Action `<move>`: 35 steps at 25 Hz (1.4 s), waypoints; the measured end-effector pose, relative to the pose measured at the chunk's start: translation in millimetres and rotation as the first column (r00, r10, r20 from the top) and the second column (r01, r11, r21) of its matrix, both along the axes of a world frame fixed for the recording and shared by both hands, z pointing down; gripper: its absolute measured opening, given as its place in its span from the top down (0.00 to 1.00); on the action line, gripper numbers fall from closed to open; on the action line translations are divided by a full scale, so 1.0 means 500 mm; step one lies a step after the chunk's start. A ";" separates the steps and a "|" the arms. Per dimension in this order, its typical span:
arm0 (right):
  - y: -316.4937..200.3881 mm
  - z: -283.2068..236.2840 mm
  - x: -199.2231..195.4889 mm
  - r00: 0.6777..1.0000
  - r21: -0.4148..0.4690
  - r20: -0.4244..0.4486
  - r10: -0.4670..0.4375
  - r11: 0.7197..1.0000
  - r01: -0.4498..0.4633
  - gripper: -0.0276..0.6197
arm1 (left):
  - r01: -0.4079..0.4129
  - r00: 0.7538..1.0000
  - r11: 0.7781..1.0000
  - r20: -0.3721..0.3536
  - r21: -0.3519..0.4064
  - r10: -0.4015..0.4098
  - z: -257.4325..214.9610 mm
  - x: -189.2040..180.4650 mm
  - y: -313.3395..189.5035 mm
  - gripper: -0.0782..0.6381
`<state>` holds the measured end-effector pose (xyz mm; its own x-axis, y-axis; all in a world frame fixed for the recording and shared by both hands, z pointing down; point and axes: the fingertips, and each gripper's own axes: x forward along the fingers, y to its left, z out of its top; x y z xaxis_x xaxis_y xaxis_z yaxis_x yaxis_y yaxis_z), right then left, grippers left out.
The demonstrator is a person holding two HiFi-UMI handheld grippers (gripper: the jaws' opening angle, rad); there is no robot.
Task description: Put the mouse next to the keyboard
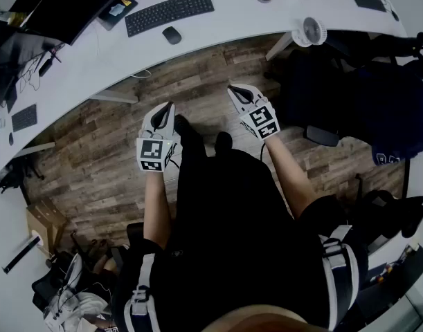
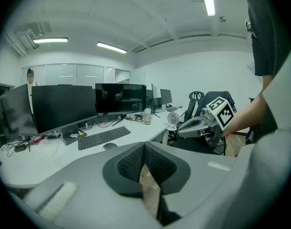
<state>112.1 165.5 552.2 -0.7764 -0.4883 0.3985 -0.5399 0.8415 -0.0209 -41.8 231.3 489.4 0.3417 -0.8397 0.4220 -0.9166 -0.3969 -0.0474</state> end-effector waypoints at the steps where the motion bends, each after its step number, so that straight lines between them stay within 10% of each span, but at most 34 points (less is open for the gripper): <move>1: -0.002 -0.002 0.002 1.000 0.002 0.001 0.003 1.000 -0.003 0.95 | -0.001 1.000 1.000 0.001 0.001 0.001 -0.001 0.002 0.000 0.89; 18: 0.019 -0.023 -0.003 0.999 0.045 0.036 -0.009 0.999 0.008 0.95 | 0.041 0.999 0.999 -0.006 0.029 -0.041 -0.012 -0.010 0.042 0.89; 35: 0.006 -0.029 0.004 0.998 0.051 0.065 0.000 0.999 -0.003 0.54 | 0.054 0.998 0.997 -0.037 0.064 -0.051 -0.033 -0.008 0.027 0.65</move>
<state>114.0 168.6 537.6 -0.7989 -0.5079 0.3221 -0.5401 0.8415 -0.0129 -45.6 244.7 472.7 0.3102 -0.8821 0.3544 -0.9378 -0.3452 -0.0383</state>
